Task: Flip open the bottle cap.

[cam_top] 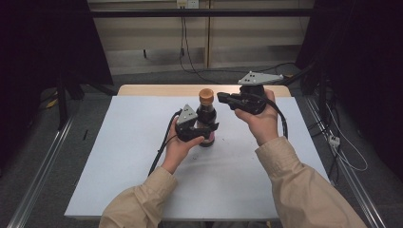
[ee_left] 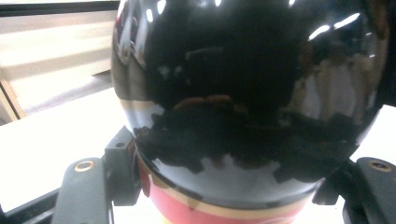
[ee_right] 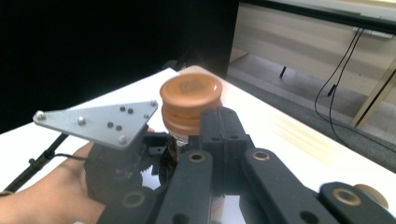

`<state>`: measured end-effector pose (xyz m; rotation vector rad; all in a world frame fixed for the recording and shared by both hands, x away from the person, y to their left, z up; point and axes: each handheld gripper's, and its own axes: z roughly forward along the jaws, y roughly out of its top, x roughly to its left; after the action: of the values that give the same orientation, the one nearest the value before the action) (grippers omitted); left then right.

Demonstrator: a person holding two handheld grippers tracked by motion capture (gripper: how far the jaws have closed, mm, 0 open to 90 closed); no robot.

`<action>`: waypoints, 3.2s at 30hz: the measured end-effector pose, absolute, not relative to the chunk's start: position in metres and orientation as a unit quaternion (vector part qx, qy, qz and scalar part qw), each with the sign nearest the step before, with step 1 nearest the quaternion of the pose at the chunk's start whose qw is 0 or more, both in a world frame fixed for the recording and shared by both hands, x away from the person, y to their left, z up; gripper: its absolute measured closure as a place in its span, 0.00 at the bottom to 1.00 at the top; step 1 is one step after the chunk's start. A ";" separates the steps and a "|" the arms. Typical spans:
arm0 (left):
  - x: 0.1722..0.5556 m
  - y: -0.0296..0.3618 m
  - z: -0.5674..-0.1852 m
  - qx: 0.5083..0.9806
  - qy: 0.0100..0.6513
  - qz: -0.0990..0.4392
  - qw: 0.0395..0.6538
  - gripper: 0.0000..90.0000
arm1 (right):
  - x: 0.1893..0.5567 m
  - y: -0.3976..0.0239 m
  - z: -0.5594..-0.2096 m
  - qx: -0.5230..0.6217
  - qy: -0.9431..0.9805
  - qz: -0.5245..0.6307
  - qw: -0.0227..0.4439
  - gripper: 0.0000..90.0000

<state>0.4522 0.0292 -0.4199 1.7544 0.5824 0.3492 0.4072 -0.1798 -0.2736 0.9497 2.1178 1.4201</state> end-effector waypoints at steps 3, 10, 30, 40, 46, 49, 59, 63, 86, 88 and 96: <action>0.452 0.029 -0.420 0.753 0.250 0.150 0.590 0.33 | 0.408 -0.178 -0.277 0.344 0.764 0.505 0.205 1.00; 0.452 0.029 -0.420 0.751 0.253 0.154 0.590 0.33 | 0.411 -0.175 -0.284 0.344 0.771 0.498 0.200 1.00; 0.452 0.028 -0.421 0.746 0.257 0.153 0.594 0.33 | 0.414 -0.170 -0.280 0.339 0.775 0.496 0.194 1.00; 0.452 0.028 -0.421 0.747 0.256 0.154 0.595 0.33 | 0.414 -0.170 -0.278 0.336 0.782 0.490 0.189 1.00; 0.451 0.028 -0.421 0.747 0.256 0.155 0.594 0.33 | 0.415 -0.171 -0.279 0.340 0.783 0.485 0.188 1.00; 0.451 0.028 -0.421 0.747 0.256 0.155 0.594 0.33 | 0.415 -0.171 -0.279 0.338 0.782 0.488 0.190 1.00; 0.451 0.028 -0.421 0.748 0.254 0.156 0.593 0.34 | 0.418 -0.171 -0.275 0.334 0.787 0.485 0.182 1.00; 0.451 0.028 -0.421 0.749 0.253 0.157 0.592 0.34 | 0.420 -0.172 -0.272 0.328 0.791 0.485 0.179 1.00; 0.451 0.028 -0.422 0.750 0.252 0.159 0.591 0.34 | 0.425 -0.172 -0.269 0.316 0.799 0.487 0.158 1.00; 0.451 0.028 -0.422 0.750 0.251 0.160 0.591 0.34 | 0.425 -0.173 -0.269 0.316 0.798 0.488 0.158 1.00; 0.451 0.028 -0.422 0.752 0.249 0.162 0.588 0.34 | 0.424 -0.173 -0.270 0.319 0.791 0.498 0.154 1.00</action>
<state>0.4514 0.0282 -0.4215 1.7519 0.5809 0.3769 0.4236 -0.1730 -0.2698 0.9149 2.2679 1.4274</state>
